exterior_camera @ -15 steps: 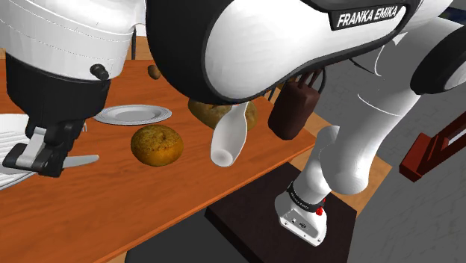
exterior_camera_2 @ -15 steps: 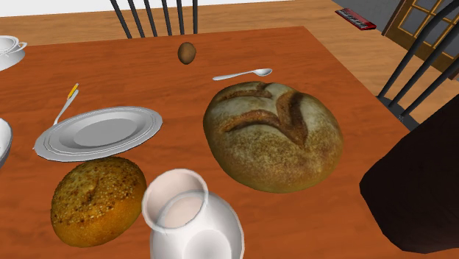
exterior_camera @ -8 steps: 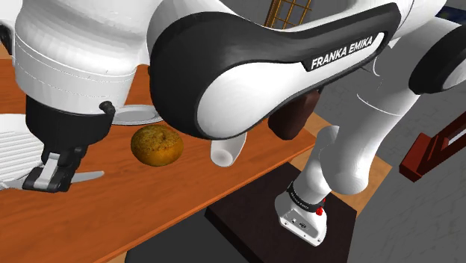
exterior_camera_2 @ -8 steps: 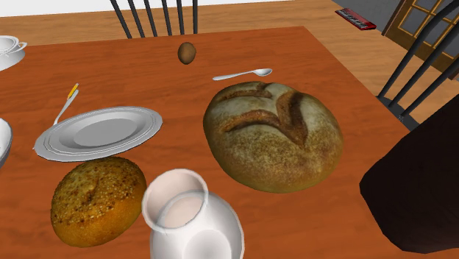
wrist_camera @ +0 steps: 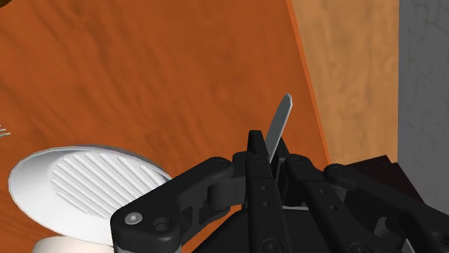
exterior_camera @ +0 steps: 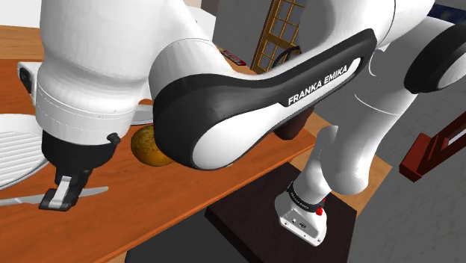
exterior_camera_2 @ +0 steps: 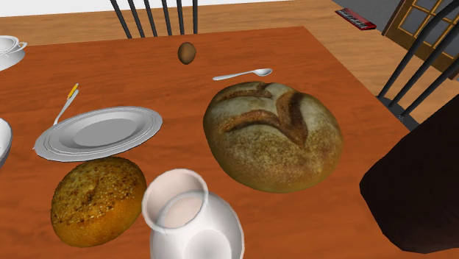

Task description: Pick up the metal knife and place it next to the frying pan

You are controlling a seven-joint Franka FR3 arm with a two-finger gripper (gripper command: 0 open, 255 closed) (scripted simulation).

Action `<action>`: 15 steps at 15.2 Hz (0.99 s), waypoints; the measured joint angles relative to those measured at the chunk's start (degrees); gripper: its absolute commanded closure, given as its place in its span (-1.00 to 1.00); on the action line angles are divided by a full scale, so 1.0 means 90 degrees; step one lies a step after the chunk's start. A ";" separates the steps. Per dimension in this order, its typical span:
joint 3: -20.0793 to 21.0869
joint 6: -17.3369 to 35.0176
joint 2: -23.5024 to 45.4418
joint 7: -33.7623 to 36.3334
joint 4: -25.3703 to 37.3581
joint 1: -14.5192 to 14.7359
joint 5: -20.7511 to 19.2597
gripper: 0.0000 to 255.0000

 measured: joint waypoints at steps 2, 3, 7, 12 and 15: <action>-0.0005 0.0145 0.0073 0.0053 -0.0087 0.0014 -0.0071 1.00; -0.0013 0.0232 0.0098 0.0064 -0.0155 0.0012 -0.0095 1.00; -0.0033 0.0553 0.0230 0.0179 -0.0373 0.0040 -0.0242 1.00; -0.0085 0.0943 0.0440 0.0340 -0.0595 0.0083 -0.0472 1.00; -0.0125 0.1147 0.0564 0.0436 -0.0697 0.0113 -0.0612 1.00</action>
